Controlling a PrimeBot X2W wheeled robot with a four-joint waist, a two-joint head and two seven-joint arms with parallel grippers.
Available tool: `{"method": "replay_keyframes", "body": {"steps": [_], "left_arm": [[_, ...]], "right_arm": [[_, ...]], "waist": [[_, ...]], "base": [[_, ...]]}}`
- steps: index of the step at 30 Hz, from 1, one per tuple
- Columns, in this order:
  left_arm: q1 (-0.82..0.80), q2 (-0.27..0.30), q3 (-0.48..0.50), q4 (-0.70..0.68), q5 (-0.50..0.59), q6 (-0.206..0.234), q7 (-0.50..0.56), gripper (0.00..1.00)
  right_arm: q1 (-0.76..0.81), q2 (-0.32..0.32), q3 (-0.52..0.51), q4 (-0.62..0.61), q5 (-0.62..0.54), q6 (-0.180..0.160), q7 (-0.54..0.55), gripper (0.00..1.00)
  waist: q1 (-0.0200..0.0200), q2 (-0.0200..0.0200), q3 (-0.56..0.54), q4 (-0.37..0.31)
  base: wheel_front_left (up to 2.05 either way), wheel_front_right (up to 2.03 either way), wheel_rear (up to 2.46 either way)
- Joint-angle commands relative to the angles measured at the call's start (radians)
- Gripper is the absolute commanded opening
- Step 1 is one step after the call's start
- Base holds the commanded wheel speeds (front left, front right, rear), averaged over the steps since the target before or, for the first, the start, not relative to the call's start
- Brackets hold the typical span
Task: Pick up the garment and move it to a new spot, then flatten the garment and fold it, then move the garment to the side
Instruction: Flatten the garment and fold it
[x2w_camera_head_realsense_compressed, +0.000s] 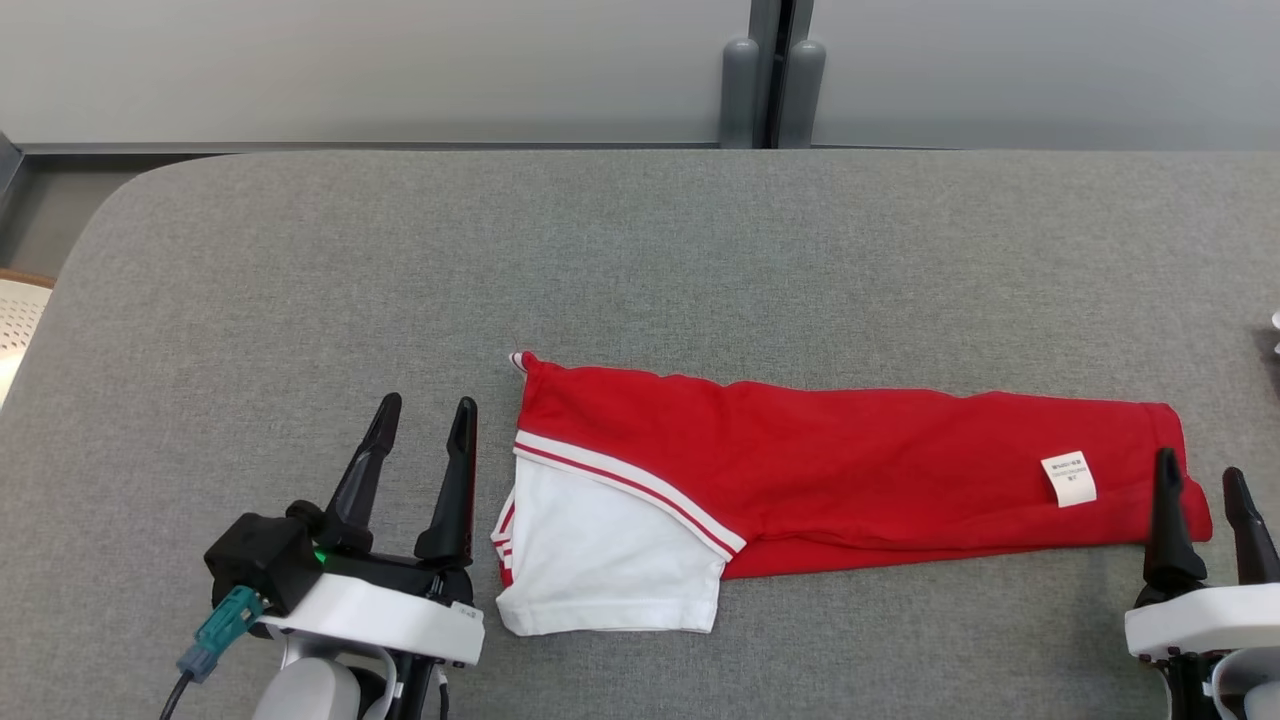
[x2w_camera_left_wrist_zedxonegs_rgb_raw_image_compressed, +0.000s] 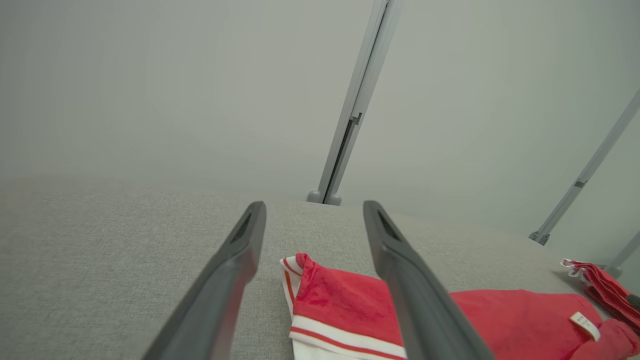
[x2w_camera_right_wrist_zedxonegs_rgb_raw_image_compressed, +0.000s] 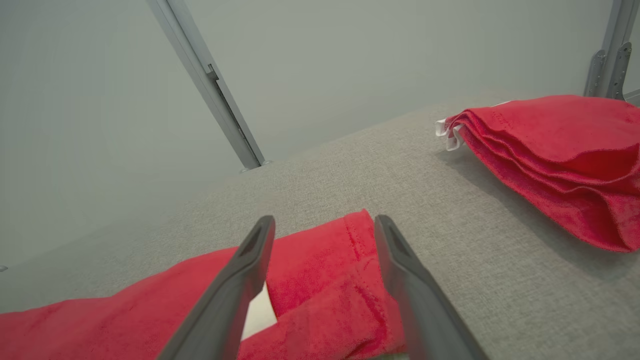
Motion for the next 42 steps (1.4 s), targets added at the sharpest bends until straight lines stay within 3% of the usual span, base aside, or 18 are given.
{"method": "replay_keyframes", "body": {"steps": [1,9,20,21,22,23,29,36,42], "left_arm": [[-0.012,0.003,-0.007,0.003,-0.004,-0.001,-0.004,1.00],[-0.028,0.003,-0.025,0.017,-0.002,-0.001,-0.004,1.00],[-0.038,0.003,-0.026,0.022,-0.001,-0.001,-0.004,1.00],[-0.039,0.003,-0.026,0.023,-0.001,-0.001,-0.004,1.00],[-0.040,0.003,-0.026,0.023,-0.001,-0.001,-0.004,1.00],[-0.041,0.003,-0.027,0.023,-0.001,-0.001,-0.004,1.00],[-0.043,0.003,-0.021,0.027,-0.002,-0.001,-0.004,1.00],[-0.044,0.003,-0.025,0.034,-0.007,-0.001,-0.004,1.00],[-0.035,0.003,-0.027,0.042,-0.016,-0.001,-0.004,1.00]], "right_arm": [[-0.015,0.005,-0.023,0.024,-0.007,0.000,-0.005,1.00],[-0.063,0.040,-0.102,0.169,-0.014,0.000,-0.005,1.00],[-0.118,0.031,-0.058,0.308,0.036,0.000,-0.003,1.00],[-0.121,0.033,-0.048,0.317,0.045,0.000,-0.002,0.91],[-0.125,0.033,-0.040,0.324,0.052,0.000,-0.002,0.32],[-0.128,0.030,-0.030,0.326,0.057,0.000,-0.002,0.00],[-0.134,-0.005,-0.040,0.309,0.068,0.000,-0.003,0.00],[-0.146,-0.047,-0.185,0.287,0.006,0.000,-0.003,0.00],[-0.154,-0.028,-0.222,0.193,-0.057,0.000,-0.003,0.00]], "waist": [[0.0000,-0.0001,0.006,0.001],[0.0000,-0.0001,0.023,0.004],[0.0000,-0.0001,0.039,0.008],[0.0000,-0.0001,0.040,0.008],[0.0000,-0.0001,0.040,0.008],[0.0000,-0.0001,0.040,0.008],[0.0000,-0.0001,0.037,0.005],[0.0000,-0.0001,0.024,0.003],[0.0000,-0.0001,0.007,0.005]], "base": [[0.00,0.00,0.00],[0.00,0.00,0.00],[0.00,0.00,0.00],[0.00,0.00,0.00],[0.00,0.00,0.00],[0.00,0.00,0.00],[0.00,0.00,0.00],[0.00,0.00,0.00],[0.00,0.00,0.00]]}}
